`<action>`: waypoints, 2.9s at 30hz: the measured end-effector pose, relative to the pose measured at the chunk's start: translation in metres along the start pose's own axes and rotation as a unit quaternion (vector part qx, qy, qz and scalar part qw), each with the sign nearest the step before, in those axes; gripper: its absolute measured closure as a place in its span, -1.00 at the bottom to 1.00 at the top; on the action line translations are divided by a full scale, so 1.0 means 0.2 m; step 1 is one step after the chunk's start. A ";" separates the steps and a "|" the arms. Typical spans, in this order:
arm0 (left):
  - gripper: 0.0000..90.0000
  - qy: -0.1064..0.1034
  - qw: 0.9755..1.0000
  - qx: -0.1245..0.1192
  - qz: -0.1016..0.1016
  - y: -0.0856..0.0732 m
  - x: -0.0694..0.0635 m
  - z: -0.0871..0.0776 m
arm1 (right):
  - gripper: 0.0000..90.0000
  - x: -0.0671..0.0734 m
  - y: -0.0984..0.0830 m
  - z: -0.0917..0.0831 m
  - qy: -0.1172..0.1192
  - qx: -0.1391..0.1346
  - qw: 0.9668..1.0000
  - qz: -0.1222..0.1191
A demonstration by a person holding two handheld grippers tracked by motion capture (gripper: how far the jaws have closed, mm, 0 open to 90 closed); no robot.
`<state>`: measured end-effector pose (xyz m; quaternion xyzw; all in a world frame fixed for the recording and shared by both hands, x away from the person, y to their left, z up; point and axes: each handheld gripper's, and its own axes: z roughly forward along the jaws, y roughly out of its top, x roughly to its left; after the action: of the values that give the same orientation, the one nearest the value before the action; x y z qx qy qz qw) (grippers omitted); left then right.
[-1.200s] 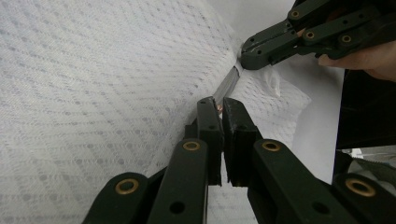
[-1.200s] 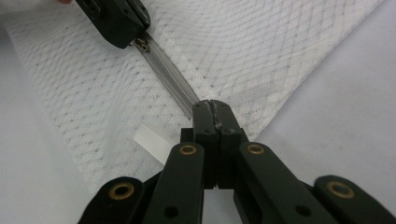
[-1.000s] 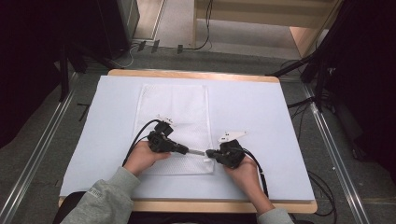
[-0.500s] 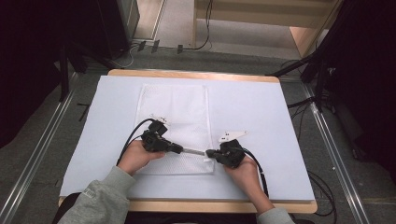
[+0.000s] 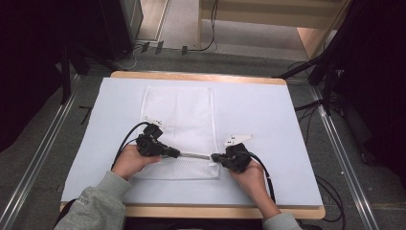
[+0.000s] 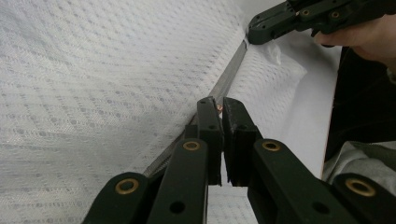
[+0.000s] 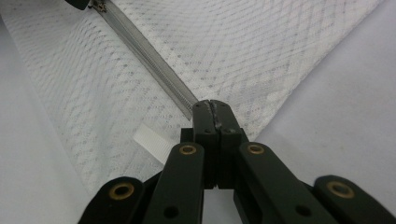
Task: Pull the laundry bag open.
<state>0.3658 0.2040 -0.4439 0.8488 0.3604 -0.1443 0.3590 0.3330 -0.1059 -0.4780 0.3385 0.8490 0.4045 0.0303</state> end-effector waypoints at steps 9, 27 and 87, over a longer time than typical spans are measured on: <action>0.96 -0.001 1.000 -0.001 -0.015 -0.01 0.03 -0.02 | 1.00 0.00 0.00 0.00 -0.001 0.000 1.000 0.000; 0.96 0.017 0.999 -0.009 -0.027 -0.10 0.09 -0.16 | 1.00 0.00 0.00 0.00 0.000 0.000 1.000 0.003; 0.34 0.126 0.986 -0.105 -0.039 -0.46 0.20 -0.57 | 0.60 -0.03 0.06 -0.03 0.016 0.018 1.000 -0.004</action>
<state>0.3269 0.3499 -0.4304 0.8028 0.4490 -0.0114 0.3922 0.3421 -0.1080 -0.4667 0.3294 0.8577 0.3946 0.0121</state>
